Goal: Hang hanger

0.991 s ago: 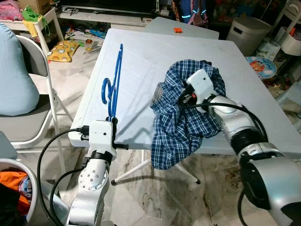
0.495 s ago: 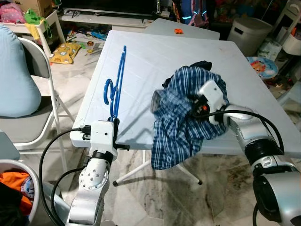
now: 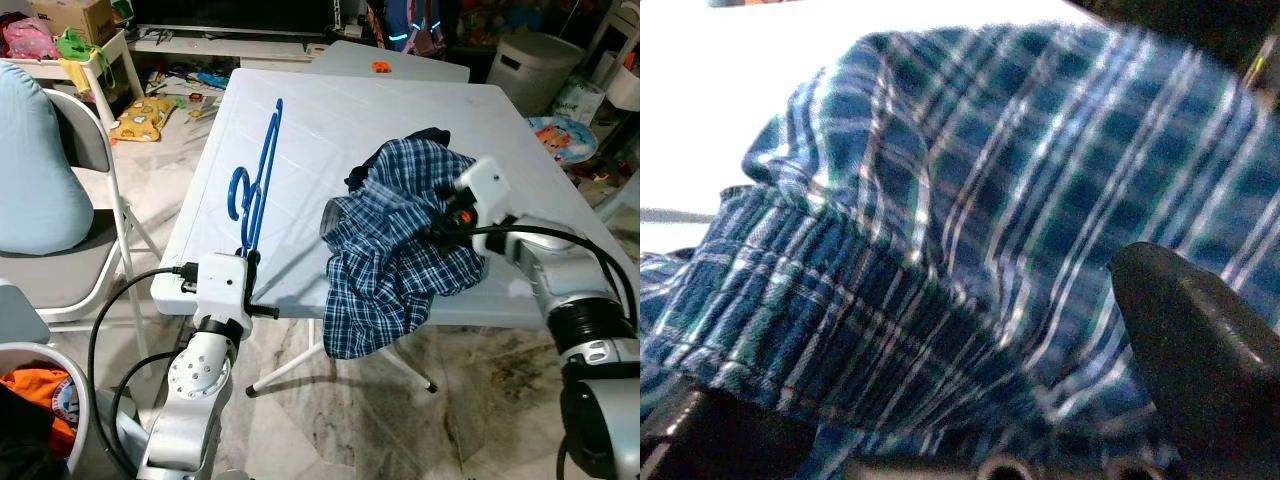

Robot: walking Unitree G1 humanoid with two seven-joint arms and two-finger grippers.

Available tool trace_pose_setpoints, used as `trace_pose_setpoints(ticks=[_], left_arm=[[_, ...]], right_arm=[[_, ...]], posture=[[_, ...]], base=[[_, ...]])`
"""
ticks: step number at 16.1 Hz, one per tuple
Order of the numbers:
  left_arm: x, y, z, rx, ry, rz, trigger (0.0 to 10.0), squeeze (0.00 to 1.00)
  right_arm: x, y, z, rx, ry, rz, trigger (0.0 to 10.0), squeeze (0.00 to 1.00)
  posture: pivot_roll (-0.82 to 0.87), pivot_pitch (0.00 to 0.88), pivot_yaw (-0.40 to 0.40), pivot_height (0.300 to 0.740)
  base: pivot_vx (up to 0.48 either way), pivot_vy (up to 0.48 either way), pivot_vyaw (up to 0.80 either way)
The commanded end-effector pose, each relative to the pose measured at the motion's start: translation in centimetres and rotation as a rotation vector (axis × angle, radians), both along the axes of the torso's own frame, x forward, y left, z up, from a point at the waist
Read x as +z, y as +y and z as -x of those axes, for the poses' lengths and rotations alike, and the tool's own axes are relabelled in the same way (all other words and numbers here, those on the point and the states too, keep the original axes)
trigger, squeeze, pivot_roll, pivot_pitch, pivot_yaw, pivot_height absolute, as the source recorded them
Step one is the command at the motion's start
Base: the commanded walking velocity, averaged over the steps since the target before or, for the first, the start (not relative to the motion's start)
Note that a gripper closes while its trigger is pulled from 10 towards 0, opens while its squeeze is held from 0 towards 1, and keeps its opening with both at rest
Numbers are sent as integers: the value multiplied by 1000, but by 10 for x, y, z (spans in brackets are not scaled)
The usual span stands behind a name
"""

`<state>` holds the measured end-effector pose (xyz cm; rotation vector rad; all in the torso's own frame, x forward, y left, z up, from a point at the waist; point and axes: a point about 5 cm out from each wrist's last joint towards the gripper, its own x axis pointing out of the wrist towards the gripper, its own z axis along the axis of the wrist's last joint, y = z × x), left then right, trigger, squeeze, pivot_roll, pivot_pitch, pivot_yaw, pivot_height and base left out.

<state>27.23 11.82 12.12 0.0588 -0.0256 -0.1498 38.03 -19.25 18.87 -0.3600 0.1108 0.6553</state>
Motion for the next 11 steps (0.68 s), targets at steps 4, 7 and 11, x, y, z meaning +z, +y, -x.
trace_pose_setpoints(ticks=[4,7,11], left_arm=[[-1,0,-2,-5,3,-11,10000,0],[-3,-1,-2,-5,10,-12,10000,0],[-4,-4,-2,-15,14,-9,10000,0]], right_arm=[[11,-15,2,32,-122,355,10000,1000],[2,-27,17,218,-54,619,10000,1000],[-4,-28,32,359,104,486,10000,243]], posture=[[81,59,-45,740],[78,57,-47,740],[75,56,-46,740]], base=[[0,0,0],[0,0,0],[0,0,0]])
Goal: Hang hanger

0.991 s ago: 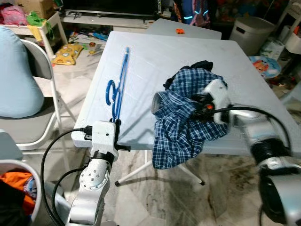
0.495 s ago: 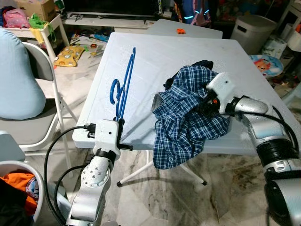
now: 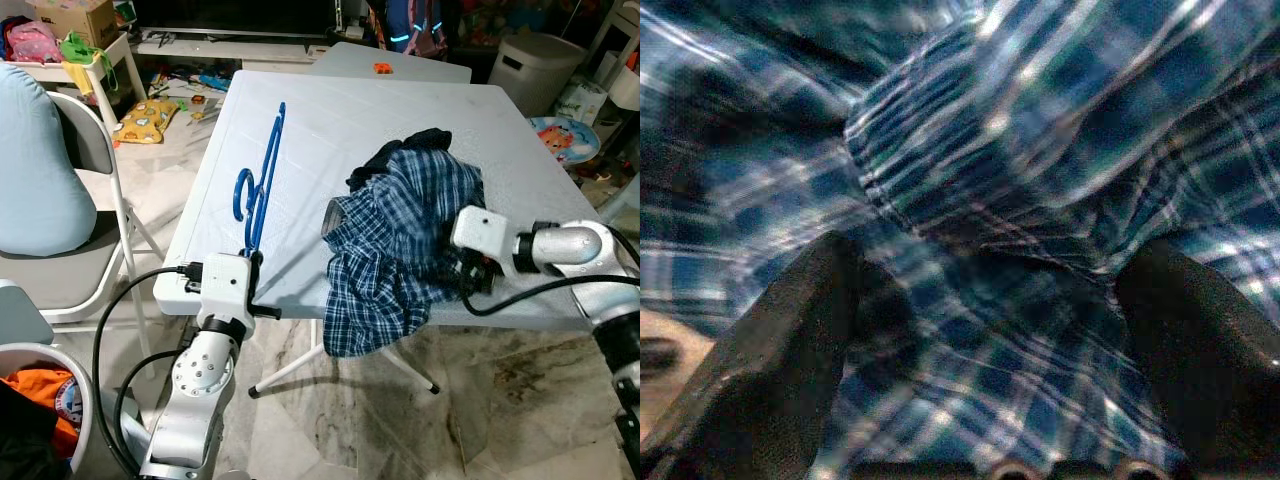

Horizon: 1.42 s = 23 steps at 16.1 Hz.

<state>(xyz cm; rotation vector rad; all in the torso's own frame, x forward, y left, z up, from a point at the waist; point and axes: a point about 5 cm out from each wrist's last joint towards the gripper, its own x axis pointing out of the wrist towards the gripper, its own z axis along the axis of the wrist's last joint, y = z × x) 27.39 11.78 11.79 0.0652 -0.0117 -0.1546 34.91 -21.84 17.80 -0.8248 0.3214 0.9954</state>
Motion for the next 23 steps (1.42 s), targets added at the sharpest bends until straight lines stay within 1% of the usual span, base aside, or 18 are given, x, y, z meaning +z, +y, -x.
trace_pose_setpoints(ticks=[1,3,4,6,8,9,10,11,12,13,14,15,16,18,21,22,23], left_arm=[[0,-3,-1,-11,1,-2,10000,0],[0,-2,-1,-12,1,-2,10000,0],[0,-2,0,-12,1,-2,10000,0],[0,-2,0,-13,1,-1,10000,0],[1,-2,0,-11,-2,1,10000,0],[2,-2,1,-10,-4,1,10000,0],[2,-1,1,-9,-5,1,10000,0],[2,-1,1,-7,-6,2,10000,0],[2,-1,2,-7,-5,3,10000,0],[2,-1,2,-7,-5,4,10000,0],[2,-2,2,-7,-4,7,10000,0],[1,-4,3,-11,-3,10,10000,0],[2,-5,3,-12,-3,11,10000,0],[2,-5,3,-10,-3,14,10000,0],[1,-4,4,-3,-1,16,10000,0],[1,-4,5,-1,-1,16,10000,0],[1,-5,5,-1,0,17,10000,0]], right_arm=[[6,-5,2,16,9,-10,10000,0],[5,-6,3,18,24,-18,10000,0],[2,0,7,33,65,-61,10000,0],[-6,12,11,45,107,-107,10000,0],[-18,24,2,-48,79,-165,10000,0],[-23,30,-1,-84,95,-204,10000,0],[-29,33,0,-102,107,-203,10000,0],[-40,39,-1,-143,112,-186,10000,0],[-47,43,-5,-225,113,-196,10000,0],[-51,44,-6,-257,115,-200,10000,0],[-58,49,-11,-340,109,-205,10000,0],[-63,53,-16,-402,73,-191,10000,0],[-64,57,-18,-431,58,-193,10000,0],[-64,70,-25,-521,24,-259,10000,0],[-57,93,-36,-668,8,-411,10000,0],[-54,98,-38,-709,5,-452,10000,0],[-49,104,-41,-724,-19,-461,10000,0]], posture=[[74,57,-44,740],[73,58,-42,740],[74,60,-41,740],[75,62,-41,740],[81,64,-43,740],[83,67,-43,740],[85,67,-44,740],[86,69,-45,740],[85,71,-46,740],[84,71,-46,740],[82,72,-47,740],[83,74,-51,740],[84,75,-54,740],[90,78,-59,740],[99,82,-65,740],[102,83,-68,740],[106,84,-69,740]], base=[[0,0,0],[0,0,0],[0,0,0],[0,0,0],[0,0,0],[0,0,0],[0,0,0],[0,0,0],[0,0,0],[0,0,0],[0,0,0],[0,0,0],[0,0,0],[0,0,0],[0,0,0],[0,0,0],[0,0,0]])
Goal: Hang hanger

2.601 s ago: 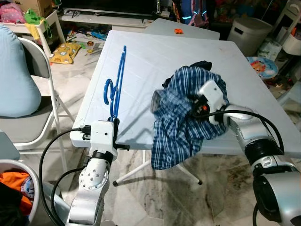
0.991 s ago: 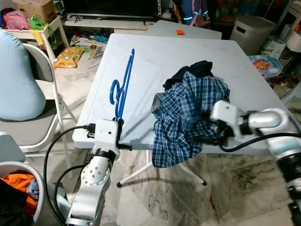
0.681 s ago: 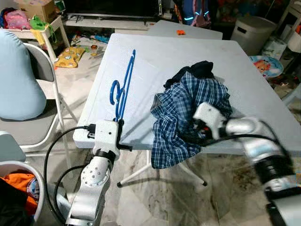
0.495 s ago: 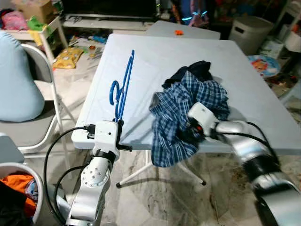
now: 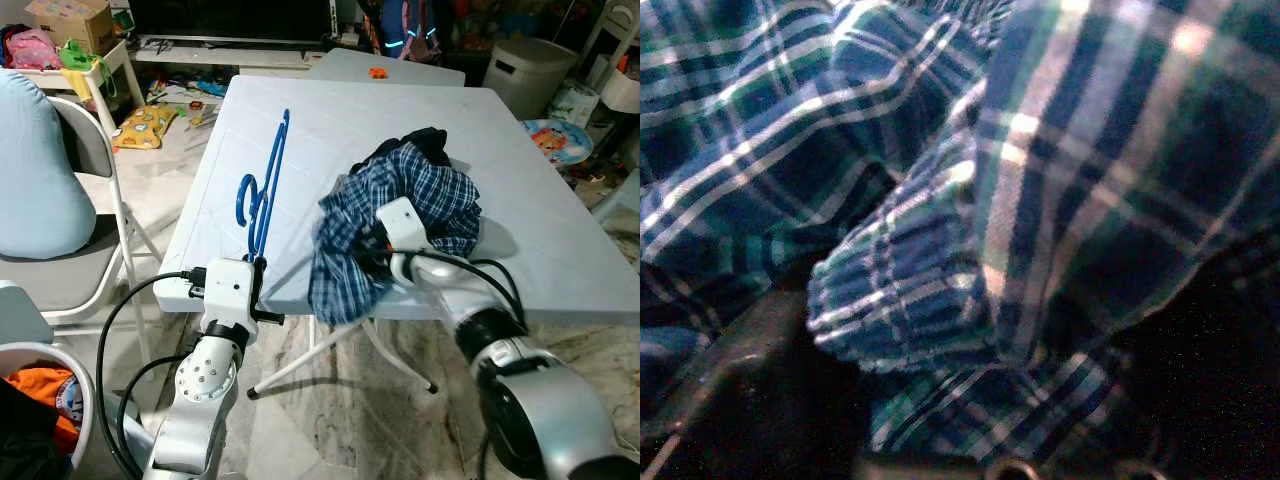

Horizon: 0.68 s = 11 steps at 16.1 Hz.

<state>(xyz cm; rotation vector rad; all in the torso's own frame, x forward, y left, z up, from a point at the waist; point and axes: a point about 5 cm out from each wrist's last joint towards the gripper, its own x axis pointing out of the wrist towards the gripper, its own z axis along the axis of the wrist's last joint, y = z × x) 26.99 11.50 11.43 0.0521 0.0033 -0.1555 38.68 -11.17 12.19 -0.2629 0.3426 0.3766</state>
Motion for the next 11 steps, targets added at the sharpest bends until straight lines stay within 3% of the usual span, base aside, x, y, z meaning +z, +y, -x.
trace_pose_setpoints(ticks=[1,3,4,6,8,9,10,11], left_arm=[[5,-2,1,2,-17,6,10000,0],[5,-3,3,11,-18,10,10000,0],[5,-3,3,15,-19,10,10000,0],[5,-1,4,28,-20,9,10000,0],[6,0,4,37,-21,8,10000,0],[6,1,4,41,-22,8,10000,0],[6,2,3,45,-23,6,10000,0],[6,2,2,47,-24,6,10000,0]], right_arm=[[14,4,-7,-58,-54,-24,10000,0],[46,20,-19,-163,-183,-97,10000,0],[53,21,-21,-196,-196,-154,10000,0],[90,23,-30,-296,-310,-267,10000,0],[107,26,-33,-299,-341,-331,10000,0],[115,30,-34,-276,-366,-330,10000,0],[110,40,-32,-182,-355,-278,10000,0],[98,54,-26,-12,-317,-253,10000,0]], posture=[[111,84,-73,740],[129,87,-88,740],[132,87,-90,740],[151,88,-99,740],[156,86,-103,740],[156,83,-104,740],[151,81,-104,740],[144,79,-100,740]], base=[[0,0,0],[0,0,0],[0,0,0],[0,0,0],[0,0,0],[0,0,0],[0,0,0],[0,0,0]])
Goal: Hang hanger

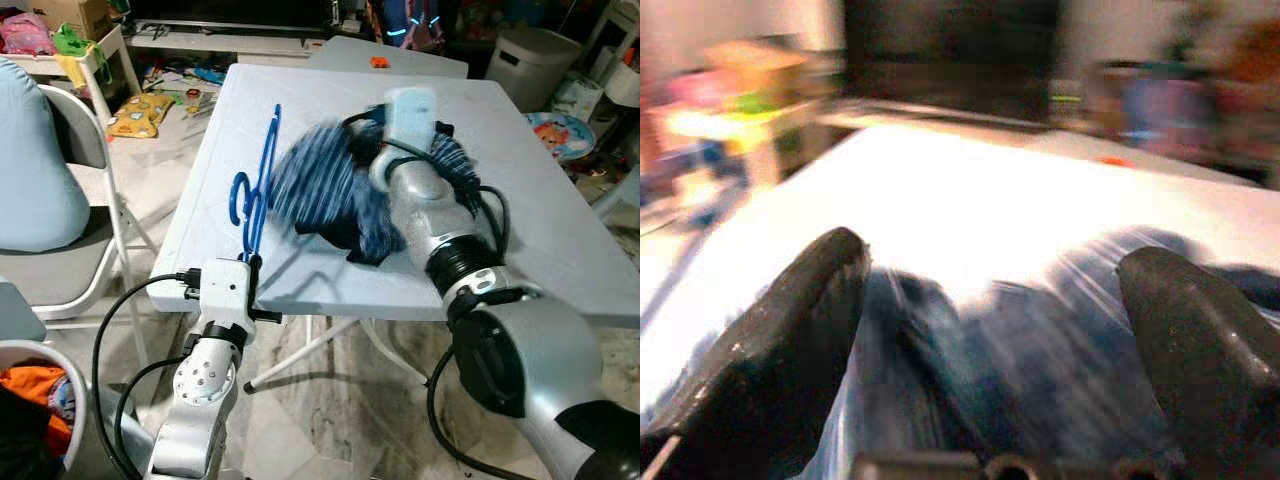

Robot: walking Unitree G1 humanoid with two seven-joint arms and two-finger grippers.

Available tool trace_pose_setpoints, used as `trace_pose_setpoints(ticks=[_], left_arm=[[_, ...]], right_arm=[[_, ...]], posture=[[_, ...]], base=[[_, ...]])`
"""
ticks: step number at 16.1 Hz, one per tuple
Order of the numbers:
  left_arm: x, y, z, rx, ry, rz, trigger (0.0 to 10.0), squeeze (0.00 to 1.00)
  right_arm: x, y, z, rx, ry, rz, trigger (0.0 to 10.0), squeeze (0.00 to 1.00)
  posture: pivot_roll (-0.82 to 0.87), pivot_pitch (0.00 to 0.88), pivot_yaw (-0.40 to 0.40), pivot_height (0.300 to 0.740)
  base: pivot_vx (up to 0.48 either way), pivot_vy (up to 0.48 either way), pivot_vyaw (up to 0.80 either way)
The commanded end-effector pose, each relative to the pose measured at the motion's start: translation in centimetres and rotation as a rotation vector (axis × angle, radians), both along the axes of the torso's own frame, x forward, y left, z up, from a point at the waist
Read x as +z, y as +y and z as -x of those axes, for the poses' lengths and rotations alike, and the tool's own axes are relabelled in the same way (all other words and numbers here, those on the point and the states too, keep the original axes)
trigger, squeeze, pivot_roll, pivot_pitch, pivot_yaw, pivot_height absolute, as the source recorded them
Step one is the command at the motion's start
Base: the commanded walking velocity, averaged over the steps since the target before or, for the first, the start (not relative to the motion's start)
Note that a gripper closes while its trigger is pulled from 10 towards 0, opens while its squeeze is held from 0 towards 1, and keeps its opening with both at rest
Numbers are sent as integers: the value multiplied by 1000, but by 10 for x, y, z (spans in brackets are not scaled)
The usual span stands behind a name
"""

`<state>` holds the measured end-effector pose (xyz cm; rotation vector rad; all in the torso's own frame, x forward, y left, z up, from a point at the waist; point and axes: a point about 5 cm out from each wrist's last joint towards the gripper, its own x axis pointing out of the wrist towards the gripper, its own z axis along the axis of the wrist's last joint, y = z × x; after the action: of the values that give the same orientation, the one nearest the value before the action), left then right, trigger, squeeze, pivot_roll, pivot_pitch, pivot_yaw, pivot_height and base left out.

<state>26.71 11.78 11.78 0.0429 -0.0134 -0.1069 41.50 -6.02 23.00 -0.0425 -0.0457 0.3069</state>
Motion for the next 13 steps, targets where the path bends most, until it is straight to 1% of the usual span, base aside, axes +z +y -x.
trace_pose_setpoints(ticks=[1,2,3,4,5,6,7,9,11,12,13], left_arm=[[3,-2,-1,-3,-8,-2,10000,0],[3,-4,-2,-8,-8,-1,10000,0],[3,-4,-3,-15,-9,-1,10000,0],[3,-5,-4,-18,-9,0,10000,0],[3,-5,-5,-25,-9,0,10000,0],[3,-6,-6,-32,-10,-2,10000,0],[4,-6,-8,-37,-17,-6,10000,0],[8,-3,-9,-13,-43,-25,10000,0],[8,-1,-8,-10,-49,-38,10000,0],[7,-1,-7,-21,-47,-47,10000,0],[6,0,-7,-20,-46,-52,10000,0]], right_arm=[[-25,6,7,135,43,123,10000,0],[-39,1,11,187,56,192,10000,0],[-52,-8,14,238,78,260,10000,0],[-58,-12,16,264,90,294,10000,0],[-65,-33,17,249,78,360,10000,0],[-60,-55,15,184,42,355,10000,0],[-51,-72,14,132,-6,323,10000,0],[-40,-96,17,66,-99,249,10000,0],[-40,-109,26,9,-159,140,10000,0],[-47,-114,36,-42,-177,60,10000,0],[-51,-115,42,-63,-184,22,10000,0]], posture=[[137,77,-97,740],[131,75,-95,740],[122,73,-88,740],[119,73,-87,740],[103,71,-79,740],[92,68,-74,740],[85,68,-70,740],[74,68,-63,740],[61,60,-52,740],[58,55,-46,740],[57,50,-41,740]], base=[[0,0,0],[0,0,0],[0,0,0],[0,0,0],[0,0,0],[0,0,0],[0,0,0],[0,0,0],[0,0,0],[0,0,0],[0,0,0]])
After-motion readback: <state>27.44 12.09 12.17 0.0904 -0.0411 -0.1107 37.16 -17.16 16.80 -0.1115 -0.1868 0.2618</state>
